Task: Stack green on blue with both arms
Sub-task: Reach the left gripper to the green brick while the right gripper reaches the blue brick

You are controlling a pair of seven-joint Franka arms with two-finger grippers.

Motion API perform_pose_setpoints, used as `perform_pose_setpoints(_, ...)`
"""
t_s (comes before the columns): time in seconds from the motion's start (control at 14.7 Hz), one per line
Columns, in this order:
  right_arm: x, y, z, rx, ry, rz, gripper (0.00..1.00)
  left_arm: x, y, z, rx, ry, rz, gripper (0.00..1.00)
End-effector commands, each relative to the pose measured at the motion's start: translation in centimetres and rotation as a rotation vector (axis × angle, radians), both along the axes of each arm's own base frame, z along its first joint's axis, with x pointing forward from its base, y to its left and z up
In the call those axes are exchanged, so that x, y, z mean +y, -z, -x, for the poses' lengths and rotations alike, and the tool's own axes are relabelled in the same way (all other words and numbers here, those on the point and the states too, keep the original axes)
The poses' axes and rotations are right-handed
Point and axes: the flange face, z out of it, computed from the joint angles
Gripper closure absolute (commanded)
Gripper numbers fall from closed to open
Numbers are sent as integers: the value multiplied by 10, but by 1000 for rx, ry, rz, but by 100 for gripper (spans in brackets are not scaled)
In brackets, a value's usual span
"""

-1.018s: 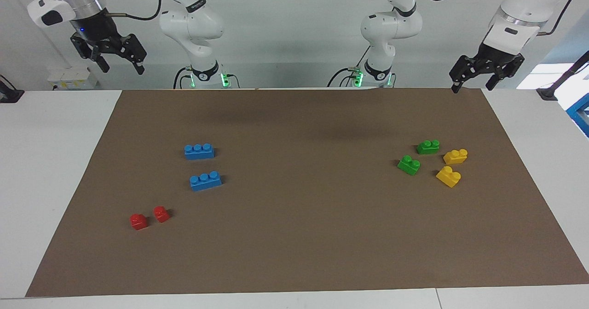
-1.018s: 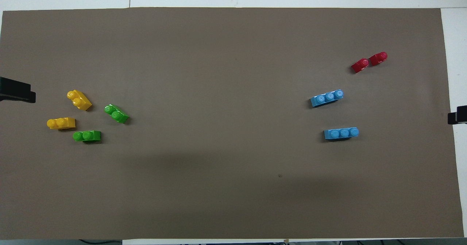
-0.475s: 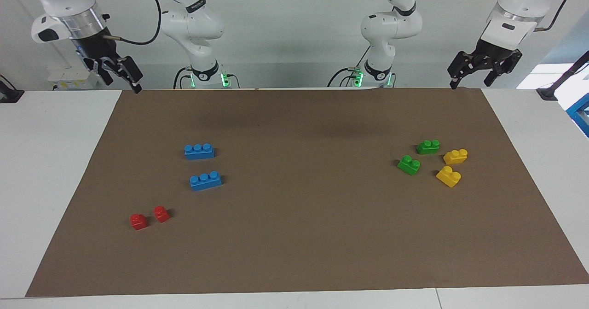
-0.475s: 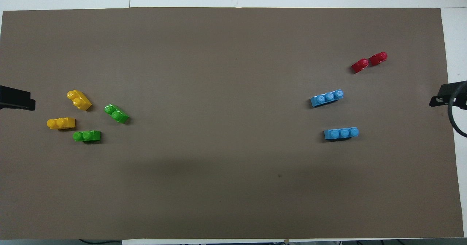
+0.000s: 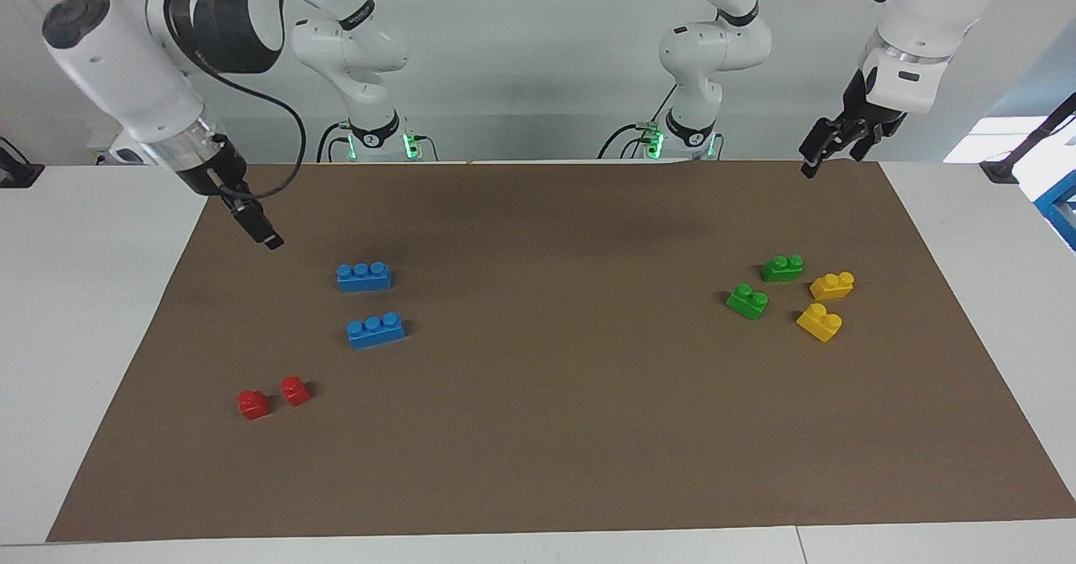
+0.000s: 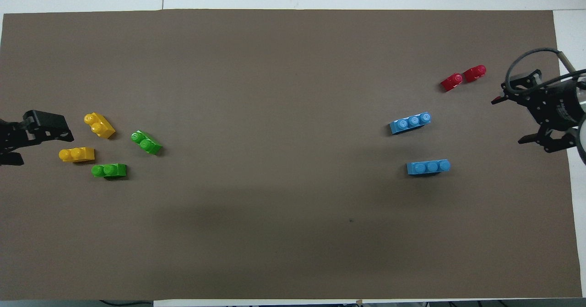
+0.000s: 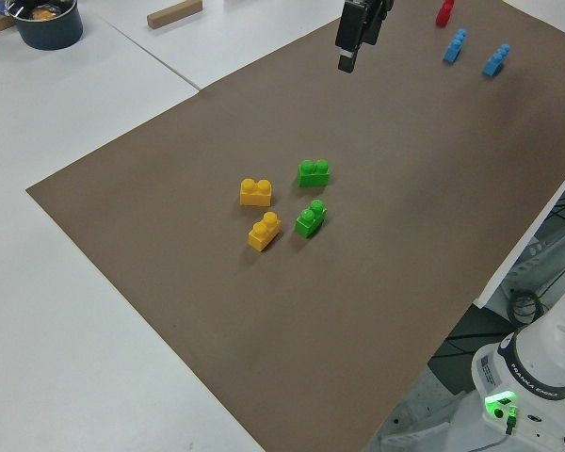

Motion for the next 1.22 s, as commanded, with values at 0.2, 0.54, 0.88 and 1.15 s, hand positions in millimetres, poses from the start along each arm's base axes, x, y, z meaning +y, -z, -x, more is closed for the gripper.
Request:
perform_pose_setpoints(0.2, 12, 67, -42, 94, 256, -202, 0, -26, 89, 19, -38, -300, 34, 0)
perform_pose_setpoints(0.54, 31, 116, -59, 122, 298, -216, 0, -37, 160, 2, -40, -432, 47, 0)
perform_pose_setpoints(0.88, 29, 154, -70, 133, 270, -212, 0, -32, 218, -22, -26, -484, 52, 0)
perform_pose_setpoints(1.15, 39, 174, -72, 117, 254, -204, 0, -28, 255, -30, 6, -493, 42, 0)
